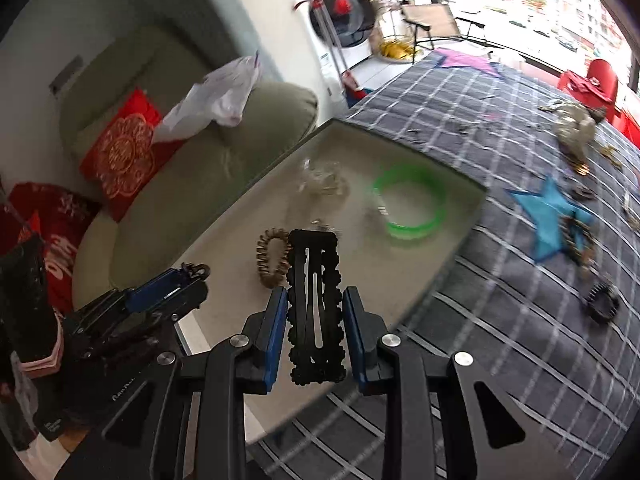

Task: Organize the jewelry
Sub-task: 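Carry the claw clip and barrette with both tools over the white box, then open both tools to drop the claw clip and barrette into the box, then move both open tools back toward the jewelry on the bedspread, then grasp the black coiled hair tie with the left tool while the right tool grasps the silver keyring charm, then carry the coiled hair tie and keyring charm with both tools over the box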

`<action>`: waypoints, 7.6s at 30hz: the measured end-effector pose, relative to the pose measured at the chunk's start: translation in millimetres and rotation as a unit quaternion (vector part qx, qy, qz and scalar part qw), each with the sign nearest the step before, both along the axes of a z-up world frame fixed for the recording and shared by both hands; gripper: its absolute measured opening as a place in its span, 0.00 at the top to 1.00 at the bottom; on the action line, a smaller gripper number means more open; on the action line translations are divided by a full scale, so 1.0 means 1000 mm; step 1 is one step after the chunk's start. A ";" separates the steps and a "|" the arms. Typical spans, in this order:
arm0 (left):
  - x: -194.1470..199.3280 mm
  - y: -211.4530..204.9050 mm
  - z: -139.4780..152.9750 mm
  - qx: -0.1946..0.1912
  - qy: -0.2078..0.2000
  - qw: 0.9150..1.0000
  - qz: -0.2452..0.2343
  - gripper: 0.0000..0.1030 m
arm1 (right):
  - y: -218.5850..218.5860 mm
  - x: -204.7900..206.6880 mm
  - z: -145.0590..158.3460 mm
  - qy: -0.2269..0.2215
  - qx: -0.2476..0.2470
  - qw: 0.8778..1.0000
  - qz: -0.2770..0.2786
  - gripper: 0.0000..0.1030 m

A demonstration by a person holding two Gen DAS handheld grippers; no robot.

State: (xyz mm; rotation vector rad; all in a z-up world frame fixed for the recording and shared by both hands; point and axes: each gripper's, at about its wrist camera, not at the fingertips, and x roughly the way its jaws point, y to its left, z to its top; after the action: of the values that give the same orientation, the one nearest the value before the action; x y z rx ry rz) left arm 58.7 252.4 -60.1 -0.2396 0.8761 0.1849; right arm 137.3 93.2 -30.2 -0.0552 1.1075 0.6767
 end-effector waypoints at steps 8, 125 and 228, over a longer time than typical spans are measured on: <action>0.019 0.011 -0.023 0.015 0.027 0.999 0.009 0.64 | 0.030 0.018 -0.032 0.024 -0.044 0.999 0.006 0.70; 0.141 -0.261 -0.013 0.001 0.048 0.985 -0.164 0.16 | -0.277 0.101 -0.063 -0.010 -0.039 0.979 -0.200 0.87; -0.030 -0.157 0.038 -0.048 -0.032 0.988 -0.146 0.89 | -0.207 -0.051 -0.004 -0.017 0.034 0.984 -0.176 0.87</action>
State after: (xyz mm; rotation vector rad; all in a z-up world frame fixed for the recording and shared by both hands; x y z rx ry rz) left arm 28.9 95.5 -22.4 -0.2024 0.8466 -0.1373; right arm 86.1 -114.2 -33.9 0.1829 1.0283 0.3941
